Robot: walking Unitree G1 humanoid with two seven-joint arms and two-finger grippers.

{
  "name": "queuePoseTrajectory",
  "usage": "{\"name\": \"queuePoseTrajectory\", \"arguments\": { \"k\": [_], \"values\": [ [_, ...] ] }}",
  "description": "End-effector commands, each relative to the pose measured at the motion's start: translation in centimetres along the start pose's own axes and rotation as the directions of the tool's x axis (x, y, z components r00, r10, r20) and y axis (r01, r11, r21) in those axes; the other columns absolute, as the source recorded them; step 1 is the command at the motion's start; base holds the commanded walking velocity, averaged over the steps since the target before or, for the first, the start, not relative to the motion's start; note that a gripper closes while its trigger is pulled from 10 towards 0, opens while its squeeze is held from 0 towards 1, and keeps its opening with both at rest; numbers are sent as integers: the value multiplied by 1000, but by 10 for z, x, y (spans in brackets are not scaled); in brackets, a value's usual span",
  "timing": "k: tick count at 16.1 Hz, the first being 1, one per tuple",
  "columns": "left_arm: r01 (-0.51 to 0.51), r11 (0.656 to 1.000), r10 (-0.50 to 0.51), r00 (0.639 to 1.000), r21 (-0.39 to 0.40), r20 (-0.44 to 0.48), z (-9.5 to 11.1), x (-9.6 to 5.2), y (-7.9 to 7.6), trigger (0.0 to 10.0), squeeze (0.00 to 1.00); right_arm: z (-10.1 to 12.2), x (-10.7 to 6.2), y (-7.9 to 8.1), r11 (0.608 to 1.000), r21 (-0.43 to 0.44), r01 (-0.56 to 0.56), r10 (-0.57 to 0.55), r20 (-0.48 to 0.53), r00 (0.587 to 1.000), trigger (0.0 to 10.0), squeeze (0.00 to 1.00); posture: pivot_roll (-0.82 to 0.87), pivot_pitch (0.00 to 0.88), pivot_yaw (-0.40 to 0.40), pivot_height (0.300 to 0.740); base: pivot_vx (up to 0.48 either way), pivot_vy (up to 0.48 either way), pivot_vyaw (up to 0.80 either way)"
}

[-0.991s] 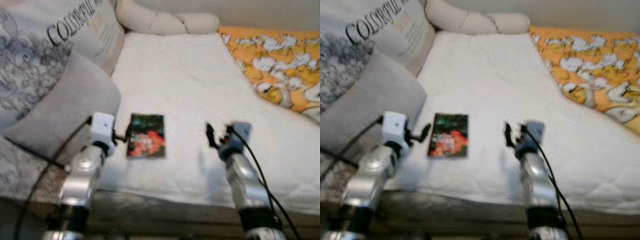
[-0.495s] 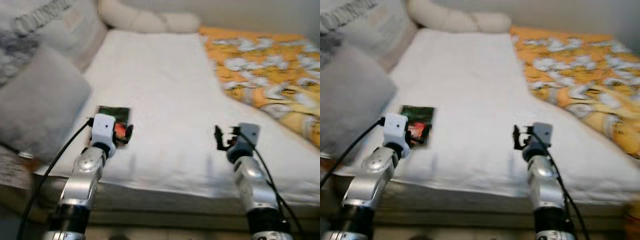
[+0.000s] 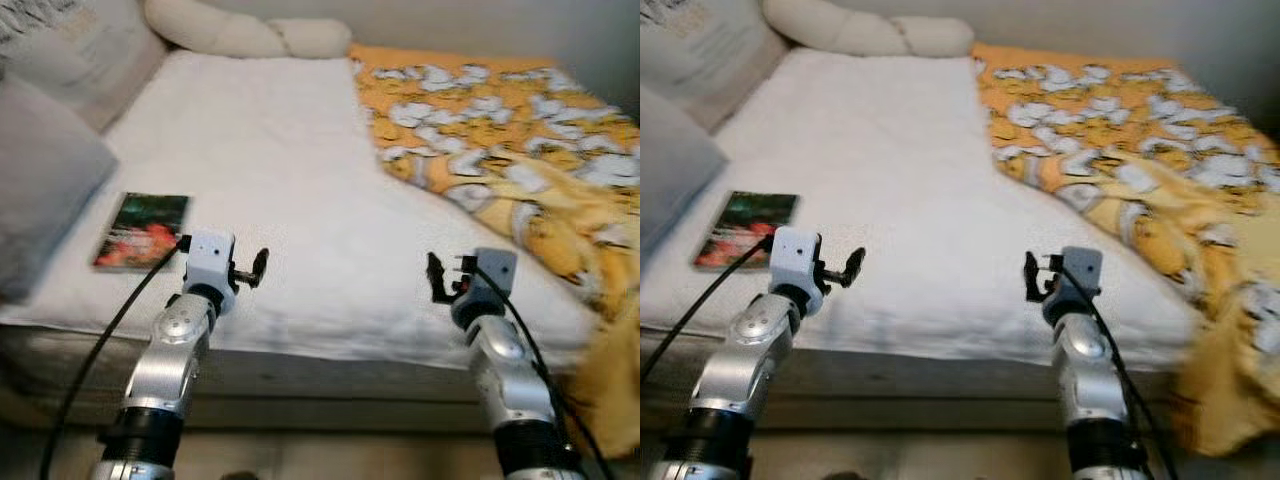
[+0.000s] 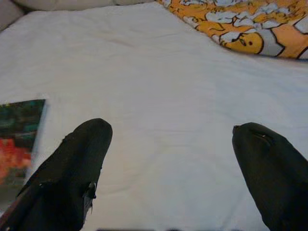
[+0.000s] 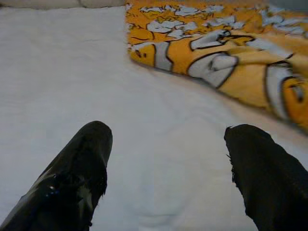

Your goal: Clean up the room

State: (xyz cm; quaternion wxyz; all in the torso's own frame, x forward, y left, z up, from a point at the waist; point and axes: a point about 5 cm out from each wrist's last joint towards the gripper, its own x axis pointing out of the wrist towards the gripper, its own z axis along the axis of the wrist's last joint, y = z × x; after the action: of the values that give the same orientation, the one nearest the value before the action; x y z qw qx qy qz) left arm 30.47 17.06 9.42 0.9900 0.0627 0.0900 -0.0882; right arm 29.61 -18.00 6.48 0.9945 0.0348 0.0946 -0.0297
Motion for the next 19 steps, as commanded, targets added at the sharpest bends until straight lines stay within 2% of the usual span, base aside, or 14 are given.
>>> {"name": "queuePoseTrajectory", "arguments": {
  "k": [1, 3, 7, 12, 13, 16, 19],
  "values": [
    [-23, 1000, 23, 1000, 7, 0, 0, 0, 5, 10000, 0, 6, 3, 6, 999, -26, -19, 20, 27, 999, 10000, 0, 61, 0, -34, 740, 0, -454, 0],
    [-37, 999, 37, 999, 3, -1, -1, 0, 5, 10000, 0, 7, 3, 6, 999, -14, -32, 32, 21, 999, 10000, 0, 59, 0, -37, 740, 0, -454, 0],
    [-45, 999, 45, 999, 1, 1, -3, 0, 4, 10000, 0, 6, 3, 4, 999, -41, -33, 34, 22, 999, 10000, 0, 57, 0, -43, 740, 0, -456, 0],
    [-62, 998, 62, 998, -1, 3, -3, 0, 5, 10000, 0, 3, 2, 5, 999, 0, -48, 48, -3, 999, 10000, 0, 58, 0, -46, 740, 0, -457, 0],
    [-71, 997, 71, 997, -16, 2, -4, 0, 6, 10000, 0, 2, 2, 7, 998, -24, -62, 61, -6, 998, 10000, 0, 57, 0, -45, 740, 0, 0, 0],
    [-43, 999, 43, 999, 15, 10, -4, 0, 4, 10000, 0, 0, 2, 10, 997, -23, -71, 71, -13, 997, 10000, 0, 56, 0, -44, 740, 0, 0, 0],
    [-25, 1000, 25, 999, -5, 30, -1, 1, 3, 10000, 0, 1, 3, 11, 995, -59, -77, 77, -14, 997, 10000, 0, 53, 0, -40, 740, 0, 0, 0]
  ]
}}
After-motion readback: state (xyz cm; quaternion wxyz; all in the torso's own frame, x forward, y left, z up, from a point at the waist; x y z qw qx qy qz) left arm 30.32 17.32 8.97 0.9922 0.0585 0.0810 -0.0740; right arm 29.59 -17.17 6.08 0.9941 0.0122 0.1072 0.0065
